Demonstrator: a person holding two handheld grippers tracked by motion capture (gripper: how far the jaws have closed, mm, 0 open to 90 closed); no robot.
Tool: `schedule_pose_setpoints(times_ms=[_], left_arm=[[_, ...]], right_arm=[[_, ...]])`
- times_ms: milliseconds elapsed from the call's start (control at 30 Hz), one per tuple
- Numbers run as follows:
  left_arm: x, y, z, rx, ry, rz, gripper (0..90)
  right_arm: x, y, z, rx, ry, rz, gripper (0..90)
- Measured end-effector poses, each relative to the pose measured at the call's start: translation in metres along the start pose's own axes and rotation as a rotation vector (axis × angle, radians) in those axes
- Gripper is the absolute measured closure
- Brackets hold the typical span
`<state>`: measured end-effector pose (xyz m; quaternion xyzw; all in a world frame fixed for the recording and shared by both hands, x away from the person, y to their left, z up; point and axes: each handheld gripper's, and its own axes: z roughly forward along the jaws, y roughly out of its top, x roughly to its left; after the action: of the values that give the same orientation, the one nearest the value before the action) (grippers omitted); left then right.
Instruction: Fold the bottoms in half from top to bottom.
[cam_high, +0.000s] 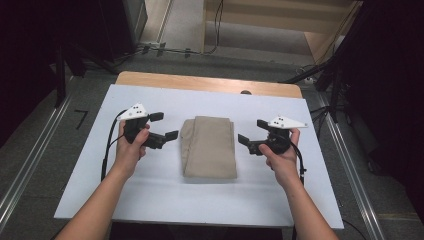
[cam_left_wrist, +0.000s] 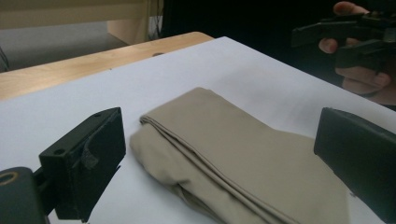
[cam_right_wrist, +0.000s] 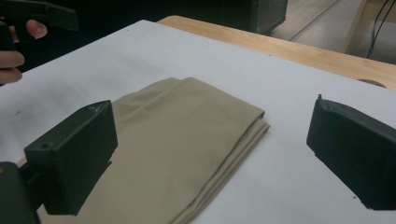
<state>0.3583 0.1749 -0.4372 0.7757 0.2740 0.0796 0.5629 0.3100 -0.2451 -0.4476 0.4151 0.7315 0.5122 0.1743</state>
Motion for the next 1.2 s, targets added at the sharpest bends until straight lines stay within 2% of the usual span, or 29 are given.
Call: schedule_pose_setpoints(times_ms=[67, 333, 433, 567, 667, 800, 867, 933, 1000, 1067, 1133, 1200], left_arm=[[-0.003, -0.008, -0.011, -0.016, -0.012, -0.008, 1.1], [-0.011, -0.043, -0.046, -0.029, 0.014, -0.019, 0.0], [-0.015, -0.055, -0.058, -0.032, 0.012, -0.022, 0.0], [-0.021, -0.068, -0.073, -0.027, 0.028, -0.008, 0.0], [-0.025, -0.075, -0.083, -0.039, 0.022, -0.008, 0.0], [-0.028, -0.088, -0.096, -0.018, 0.05, -0.013, 0.0], [-0.028, -0.093, -0.101, -0.009, 0.058, -0.009, 0.0], [-0.028, -0.099, -0.108, 0.006, 0.086, 0.002, 0.0], [-0.023, -0.105, -0.116, 0.006, 0.101, -0.019, 0.0], [-0.019, -0.111, -0.125, 0.009, 0.129, -0.028, 0.0], [-0.014, -0.116, -0.133, -0.019, 0.134, -0.07, 0.0], [-0.013, -0.116, -0.137, -0.037, 0.138, -0.078, 0.0]], right_arm=[[0.002, -0.008, -0.008, -0.009, 0.004, 0.0, 0.0], [0.01, -0.041, -0.034, -0.017, -0.011, -0.01, 0.0], [0.01, -0.052, -0.046, -0.026, -0.018, 0.001, 0.0], [0.007, -0.068, -0.062, -0.035, -0.035, 0.023, 0.0], [0.003, -0.081, -0.075, -0.037, -0.052, 0.039, 0.0], [-0.005, -0.098, -0.093, -0.03, -0.092, 0.044, 0.0], [-0.009, -0.106, -0.103, -0.032, -0.097, 0.063, 0.0], [-0.012, -0.113, -0.112, -0.031, -0.109, 0.079, 0.0], [-0.014, -0.119, -0.12, -0.034, -0.111, 0.093, 0.0], [-0.015, -0.124, -0.125, -0.028, -0.12, 0.087, 0.0], [-0.016, -0.128, -0.129, -0.012, -0.149, 0.073, 0.0], [-0.02, -0.131, -0.131, -0.007, -0.158, 0.087, 0.0]])
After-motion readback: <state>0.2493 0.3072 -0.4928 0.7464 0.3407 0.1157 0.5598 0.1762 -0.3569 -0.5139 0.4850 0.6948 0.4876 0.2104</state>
